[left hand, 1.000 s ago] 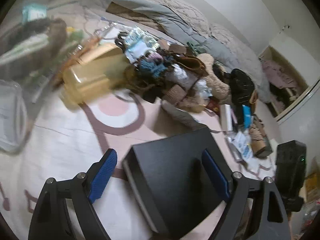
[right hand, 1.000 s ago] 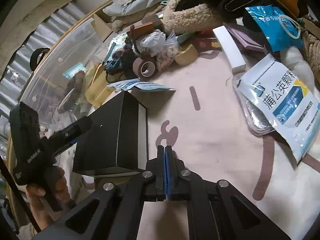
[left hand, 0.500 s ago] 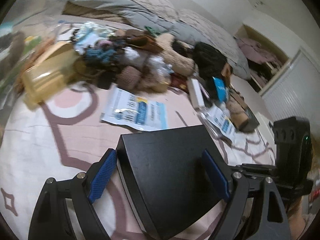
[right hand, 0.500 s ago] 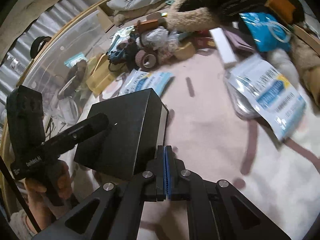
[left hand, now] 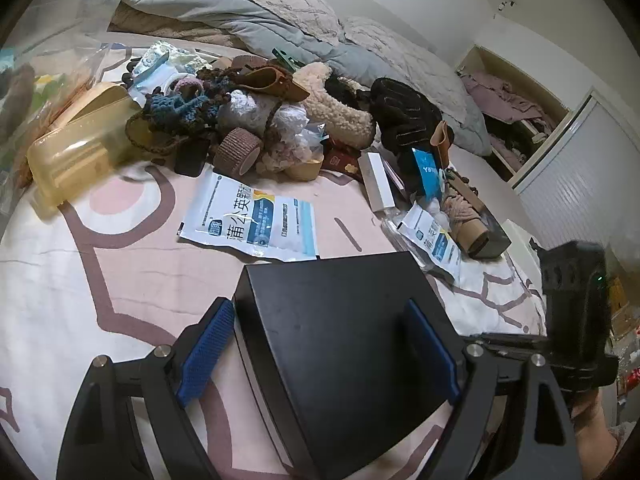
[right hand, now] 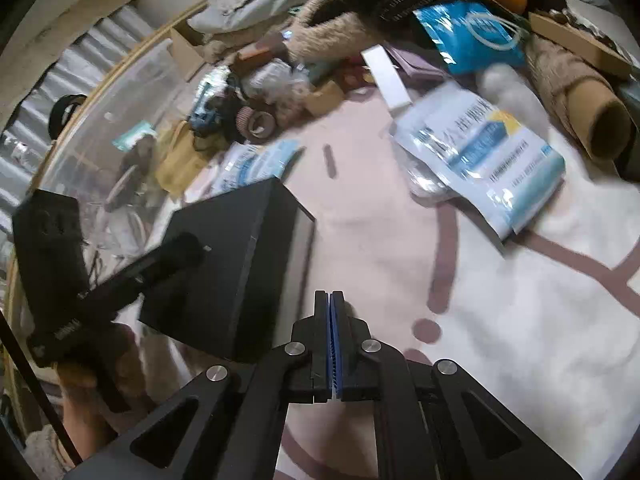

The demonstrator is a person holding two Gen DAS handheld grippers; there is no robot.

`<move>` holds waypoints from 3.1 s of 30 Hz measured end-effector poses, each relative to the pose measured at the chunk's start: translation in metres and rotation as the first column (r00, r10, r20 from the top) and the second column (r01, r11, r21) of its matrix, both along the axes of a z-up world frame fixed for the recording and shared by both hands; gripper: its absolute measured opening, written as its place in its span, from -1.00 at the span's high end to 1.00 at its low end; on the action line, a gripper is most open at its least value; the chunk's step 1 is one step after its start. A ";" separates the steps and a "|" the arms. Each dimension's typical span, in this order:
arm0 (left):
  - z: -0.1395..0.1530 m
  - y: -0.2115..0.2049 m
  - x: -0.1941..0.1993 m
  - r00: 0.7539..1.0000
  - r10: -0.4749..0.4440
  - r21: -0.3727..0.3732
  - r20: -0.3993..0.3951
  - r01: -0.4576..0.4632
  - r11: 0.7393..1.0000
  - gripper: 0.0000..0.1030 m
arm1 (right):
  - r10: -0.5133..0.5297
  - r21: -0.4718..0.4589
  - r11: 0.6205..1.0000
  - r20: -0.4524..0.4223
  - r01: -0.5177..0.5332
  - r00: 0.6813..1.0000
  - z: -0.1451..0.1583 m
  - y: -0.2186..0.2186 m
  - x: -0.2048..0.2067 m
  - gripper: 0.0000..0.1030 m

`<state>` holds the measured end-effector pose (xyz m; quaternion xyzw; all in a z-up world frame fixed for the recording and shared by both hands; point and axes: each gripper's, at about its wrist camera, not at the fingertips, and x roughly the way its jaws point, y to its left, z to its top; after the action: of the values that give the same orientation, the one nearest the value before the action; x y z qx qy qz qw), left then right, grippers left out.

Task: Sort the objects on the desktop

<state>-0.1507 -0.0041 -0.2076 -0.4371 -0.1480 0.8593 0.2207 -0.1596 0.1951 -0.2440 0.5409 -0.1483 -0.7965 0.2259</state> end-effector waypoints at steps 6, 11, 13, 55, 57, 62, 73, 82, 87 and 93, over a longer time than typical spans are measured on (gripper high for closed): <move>-0.001 -0.006 0.000 1.000 0.004 0.018 0.004 -0.004 1.000 -0.68 | -0.042 -0.006 0.999 -0.003 0.042 0.999 -0.001 0.012 0.008 0.86; -0.002 -0.022 0.000 0.998 0.061 0.017 0.004 -0.061 0.998 -0.70 | -0.047 0.001 0.999 -0.008 0.047 0.999 -0.002 0.012 0.008 0.86; -0.002 -0.028 -0.001 0.996 0.092 0.012 0.002 -0.092 0.996 -0.70 | -0.039 0.016 0.999 -0.017 0.040 0.999 -0.002 0.009 0.008 0.86; 0.008 -0.036 0.005 0.979 0.164 -0.180 -0.123 -0.184 0.966 -0.75 | 0.176 0.035 0.984 -0.139 -0.172 0.975 0.013 -0.030 0.027 0.86; 0.010 -0.040 0.005 0.976 0.179 -0.170 -0.121 -0.199 0.965 -0.75 | 0.172 0.011 0.985 -0.167 -0.173 0.971 0.018 -0.030 0.028 0.86; 0.008 -0.052 0.001 0.974 0.217 -0.080 -0.069 -0.222 0.972 -0.71 | 0.159 -0.050 0.983 -0.227 -0.174 0.961 0.032 -0.029 0.029 0.86; 0.028 -0.056 0.006 0.966 0.233 -0.047 -0.115 -0.240 0.970 -0.71 | 0.147 -0.155 0.969 -0.250 -0.190 0.957 0.047 -0.043 0.018 0.86; 0.040 -0.075 0.006 0.955 0.269 0.062 -0.121 -0.264 0.963 -0.71 | 0.177 -0.150 0.963 -0.277 -0.224 0.944 0.057 -0.068 0.022 0.86; 0.045 -0.082 0.007 0.953 0.279 0.121 -0.121 -0.265 0.957 -0.71 | 0.172 -0.159 0.962 -0.275 -0.221 0.946 0.055 -0.076 0.023 0.86; 0.048 -0.085 0.007 0.946 0.296 0.136 -0.134 -0.278 0.951 -0.71 | 0.178 -0.156 0.962 -0.270 -0.225 0.946 0.053 -0.082 0.024 0.86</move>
<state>-0.1434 -0.0891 -0.1597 -0.3303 -0.2424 0.9031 0.1285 -0.1352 0.1131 -0.1908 0.4238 -0.1350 -0.8144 0.3726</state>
